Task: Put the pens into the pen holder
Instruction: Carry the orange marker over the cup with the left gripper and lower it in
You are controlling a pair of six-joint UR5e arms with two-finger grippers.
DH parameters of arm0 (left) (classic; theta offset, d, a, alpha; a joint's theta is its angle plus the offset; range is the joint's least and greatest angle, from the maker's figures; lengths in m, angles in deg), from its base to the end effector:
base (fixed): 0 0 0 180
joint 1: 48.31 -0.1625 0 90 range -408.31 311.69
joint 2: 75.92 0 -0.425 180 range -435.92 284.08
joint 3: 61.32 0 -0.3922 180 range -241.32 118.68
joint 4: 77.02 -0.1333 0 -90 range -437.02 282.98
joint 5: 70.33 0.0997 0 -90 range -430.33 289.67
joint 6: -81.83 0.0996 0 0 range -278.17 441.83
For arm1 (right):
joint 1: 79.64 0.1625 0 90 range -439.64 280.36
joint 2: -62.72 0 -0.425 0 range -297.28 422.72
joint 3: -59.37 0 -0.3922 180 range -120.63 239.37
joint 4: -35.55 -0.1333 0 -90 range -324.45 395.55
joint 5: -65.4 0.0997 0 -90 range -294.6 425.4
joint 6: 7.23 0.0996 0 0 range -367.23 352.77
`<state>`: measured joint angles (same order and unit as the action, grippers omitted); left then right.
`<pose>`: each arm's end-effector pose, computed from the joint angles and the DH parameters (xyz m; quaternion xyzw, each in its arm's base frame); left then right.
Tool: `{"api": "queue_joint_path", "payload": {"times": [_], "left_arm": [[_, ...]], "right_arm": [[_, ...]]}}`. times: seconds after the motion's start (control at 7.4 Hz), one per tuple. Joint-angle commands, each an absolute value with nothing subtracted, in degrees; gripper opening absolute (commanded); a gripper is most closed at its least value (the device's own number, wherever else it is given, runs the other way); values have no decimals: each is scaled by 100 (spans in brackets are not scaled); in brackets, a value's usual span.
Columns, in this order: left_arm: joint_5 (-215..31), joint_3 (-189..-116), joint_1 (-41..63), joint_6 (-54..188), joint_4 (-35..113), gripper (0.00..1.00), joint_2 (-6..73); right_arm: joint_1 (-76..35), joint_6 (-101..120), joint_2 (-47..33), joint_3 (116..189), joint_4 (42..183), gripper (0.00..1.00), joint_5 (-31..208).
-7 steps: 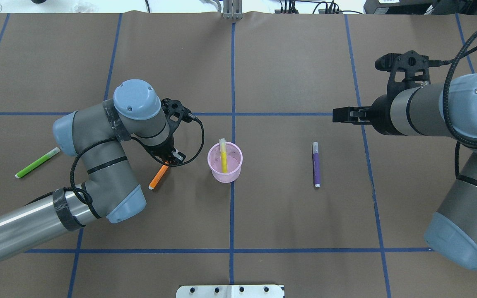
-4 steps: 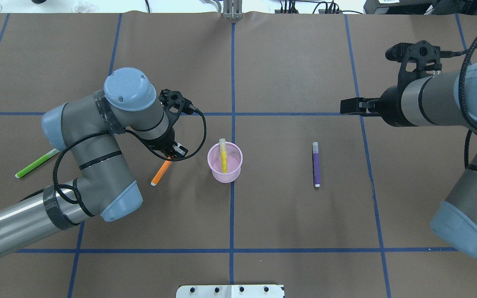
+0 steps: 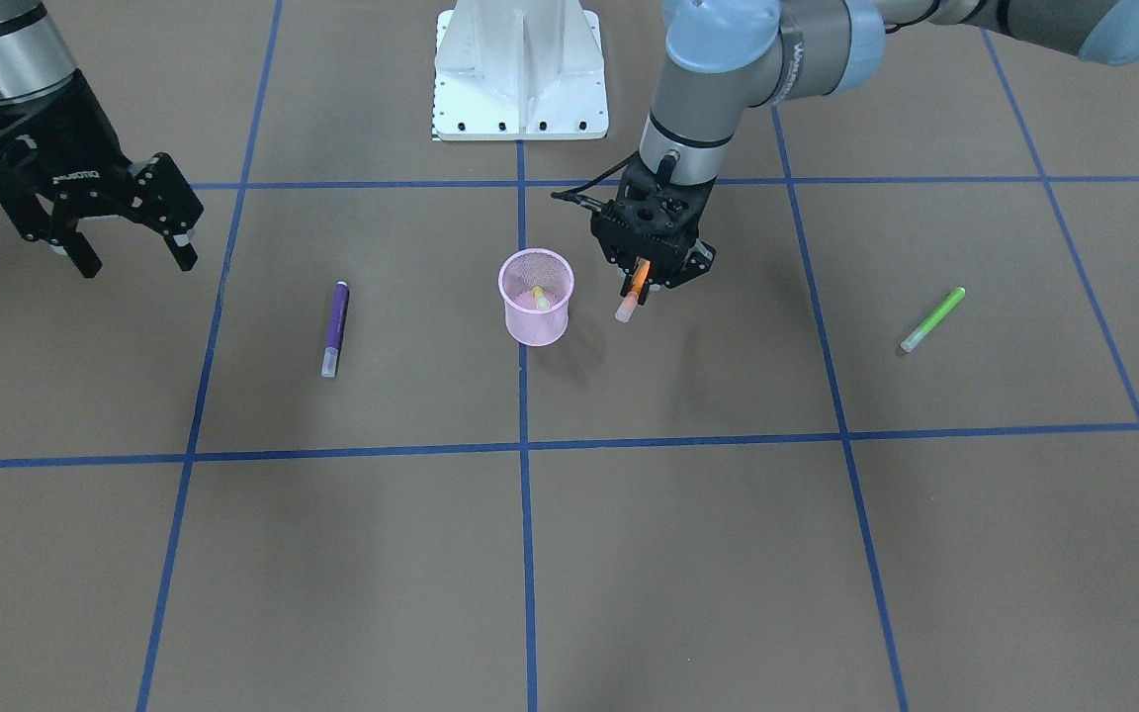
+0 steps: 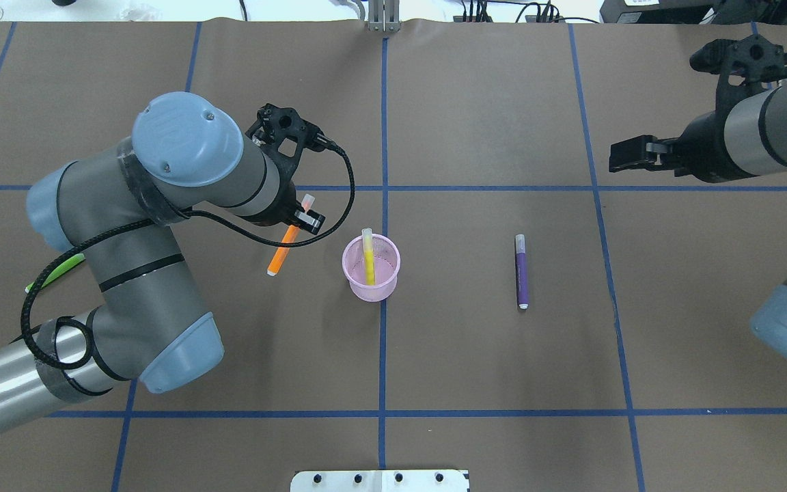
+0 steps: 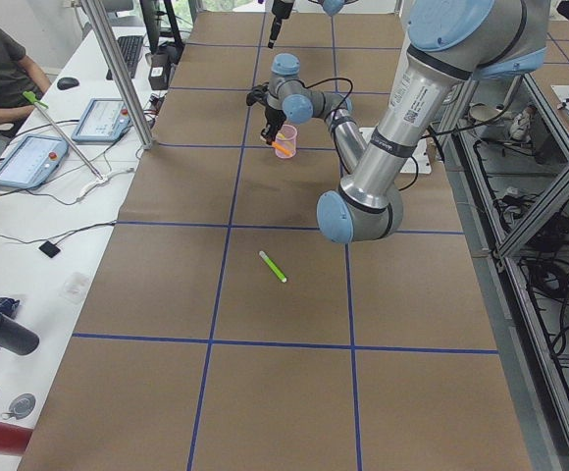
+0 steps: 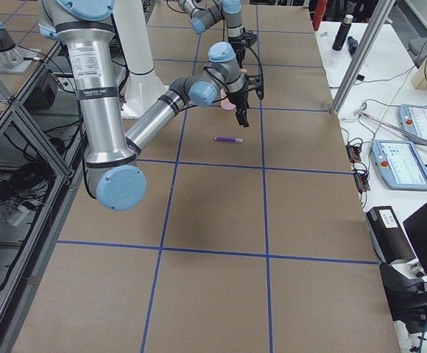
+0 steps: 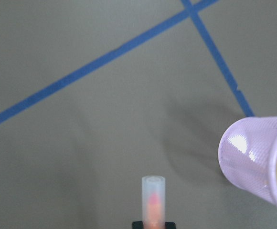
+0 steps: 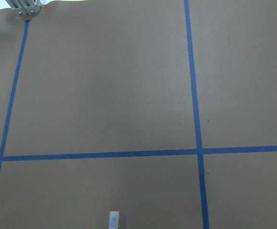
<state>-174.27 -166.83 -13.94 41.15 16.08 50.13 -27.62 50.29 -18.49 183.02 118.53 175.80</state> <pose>0.4587 -0.4461 0.1735 0.2237 0.4114 0.1700 0.8671 -0.2239 -0.4470 0.3028 0.1578 -0.4129 0.0787 0.8935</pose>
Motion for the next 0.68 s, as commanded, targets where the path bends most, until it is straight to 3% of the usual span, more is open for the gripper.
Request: {"api": "queue_joint_path", "payload": {"times": [0.0,0.54], "left_arm": [[-16942,-16777,-1456,3876,2818,0,5039],[-14357,-16670,-2949,3920,3979,0,4871]], "right_arm": [[-2419,4700,-1955,18180,11852,100,17842],[-2444,4761,-1867,17864,11756,100,17834]]}}
